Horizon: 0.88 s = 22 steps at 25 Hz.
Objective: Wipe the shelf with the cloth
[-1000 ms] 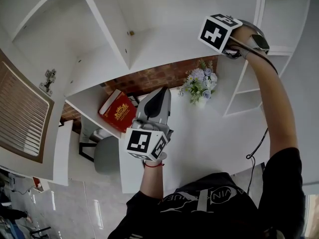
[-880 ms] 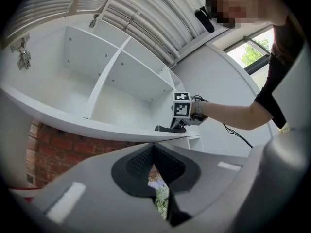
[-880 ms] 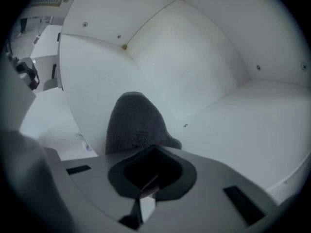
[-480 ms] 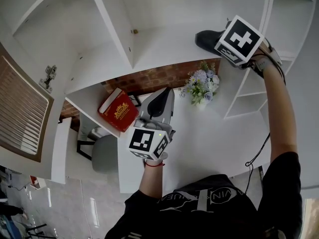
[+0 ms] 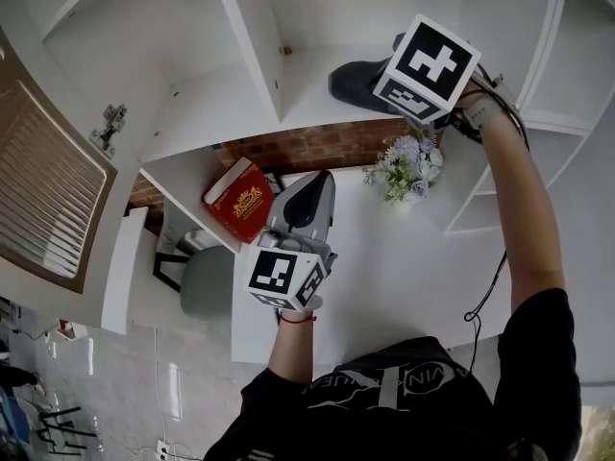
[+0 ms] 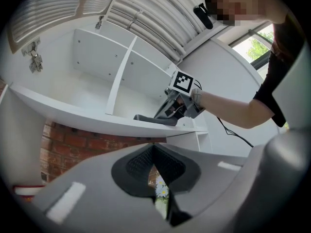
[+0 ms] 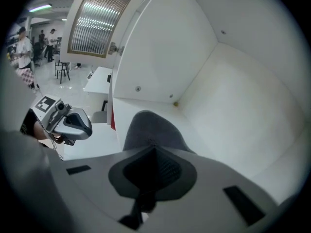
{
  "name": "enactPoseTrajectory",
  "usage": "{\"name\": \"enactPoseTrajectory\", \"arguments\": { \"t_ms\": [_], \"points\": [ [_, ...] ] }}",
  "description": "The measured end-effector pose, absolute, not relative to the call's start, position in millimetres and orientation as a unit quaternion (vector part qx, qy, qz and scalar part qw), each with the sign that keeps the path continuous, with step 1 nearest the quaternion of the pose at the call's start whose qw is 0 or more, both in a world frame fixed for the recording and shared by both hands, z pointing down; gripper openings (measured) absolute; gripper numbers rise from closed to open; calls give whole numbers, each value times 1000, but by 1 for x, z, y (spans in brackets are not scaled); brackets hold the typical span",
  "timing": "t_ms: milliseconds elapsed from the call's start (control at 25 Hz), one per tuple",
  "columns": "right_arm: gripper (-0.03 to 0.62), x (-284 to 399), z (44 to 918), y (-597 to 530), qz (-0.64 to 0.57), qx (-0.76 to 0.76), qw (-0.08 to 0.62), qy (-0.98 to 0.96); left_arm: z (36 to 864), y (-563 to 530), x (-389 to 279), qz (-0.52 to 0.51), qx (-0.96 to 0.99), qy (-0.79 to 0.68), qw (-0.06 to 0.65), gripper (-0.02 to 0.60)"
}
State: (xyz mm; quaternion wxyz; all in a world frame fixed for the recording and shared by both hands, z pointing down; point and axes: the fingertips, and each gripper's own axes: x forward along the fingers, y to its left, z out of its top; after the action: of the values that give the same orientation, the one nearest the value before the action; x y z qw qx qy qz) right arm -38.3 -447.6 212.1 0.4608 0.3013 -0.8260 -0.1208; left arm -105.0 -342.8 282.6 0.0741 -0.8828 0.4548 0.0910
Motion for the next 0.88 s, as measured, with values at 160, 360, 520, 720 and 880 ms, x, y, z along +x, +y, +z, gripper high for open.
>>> {"name": "enactPoseTrajectory", "arguments": {
  "t_ms": [160, 360, 520, 720, 880],
  "points": [
    [9, -74, 213, -446, -141, 270, 461, -833, 284, -338, -128, 87, -868, 483, 73, 11],
    [9, -120, 212, -437, -156, 230, 442, -853, 286, -334, -151, 84, -853, 510, 72, 11],
    [9, -143, 212, -427, -163, 206, 422, -868, 290, -331, -161, 79, -845, 524, 69, 11],
    [9, -136, 211, -426, -155, 222, 398, -877, 294, -327, -160, 75, -845, 526, 66, 11],
    [9, -118, 210, -426, -161, 252, 403, -865, 291, -325, -150, 75, -851, 515, 69, 12]
  ]
}}
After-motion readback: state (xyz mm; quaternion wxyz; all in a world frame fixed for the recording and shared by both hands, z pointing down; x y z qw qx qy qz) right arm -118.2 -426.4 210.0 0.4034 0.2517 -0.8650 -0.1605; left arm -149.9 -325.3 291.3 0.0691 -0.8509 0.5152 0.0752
